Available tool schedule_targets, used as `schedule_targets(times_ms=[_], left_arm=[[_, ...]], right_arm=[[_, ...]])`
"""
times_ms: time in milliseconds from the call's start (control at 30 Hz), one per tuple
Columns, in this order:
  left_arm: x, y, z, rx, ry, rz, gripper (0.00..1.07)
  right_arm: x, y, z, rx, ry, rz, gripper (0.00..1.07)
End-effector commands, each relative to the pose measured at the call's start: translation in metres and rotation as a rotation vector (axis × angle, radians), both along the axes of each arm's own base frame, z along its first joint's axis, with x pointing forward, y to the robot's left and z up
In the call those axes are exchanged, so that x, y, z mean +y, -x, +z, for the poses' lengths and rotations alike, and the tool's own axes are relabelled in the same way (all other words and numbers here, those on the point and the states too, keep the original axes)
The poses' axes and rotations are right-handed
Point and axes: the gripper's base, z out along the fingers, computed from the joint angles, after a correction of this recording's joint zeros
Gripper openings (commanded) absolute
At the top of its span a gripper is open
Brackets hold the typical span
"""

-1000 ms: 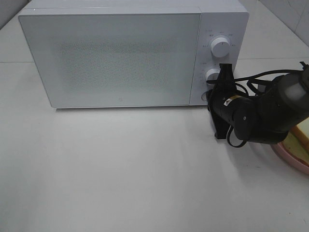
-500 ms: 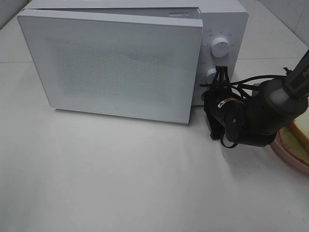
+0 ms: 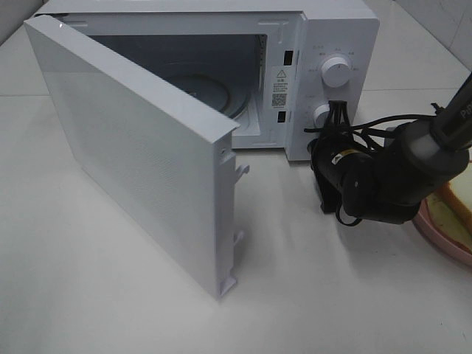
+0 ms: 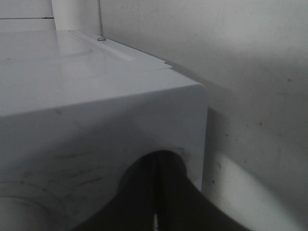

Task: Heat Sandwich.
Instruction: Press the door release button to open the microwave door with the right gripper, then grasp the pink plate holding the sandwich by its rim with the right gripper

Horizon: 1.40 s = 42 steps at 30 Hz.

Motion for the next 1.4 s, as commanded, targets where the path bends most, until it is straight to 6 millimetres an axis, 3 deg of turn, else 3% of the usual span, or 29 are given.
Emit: schedule_targets(times_ms=[33,500,1067,1400], left_arm=[[-0.001,0.004,0.0,-0.029,0.008,-0.007,1.01],[-0.001,0.004,0.0,-0.029,0.008,-0.007,1.01],[-0.001,0.004,0.0,-0.029,0.008,-0.007,1.01],[-0.001,0.004,0.0,-0.029,0.008,-0.007,1.01]], right_arm=[[-0.001,-0.027,0.027,-0.242,0.004,-0.002,0.01],[0.002,-0.022,0.032,-0.123,0.031,0.052,0.01],[-0.012,0.037,0.018,0.135,0.118,0.193,0.01],[-0.019,0.062,0.041,0.176,0.212,0.288,0.02]])
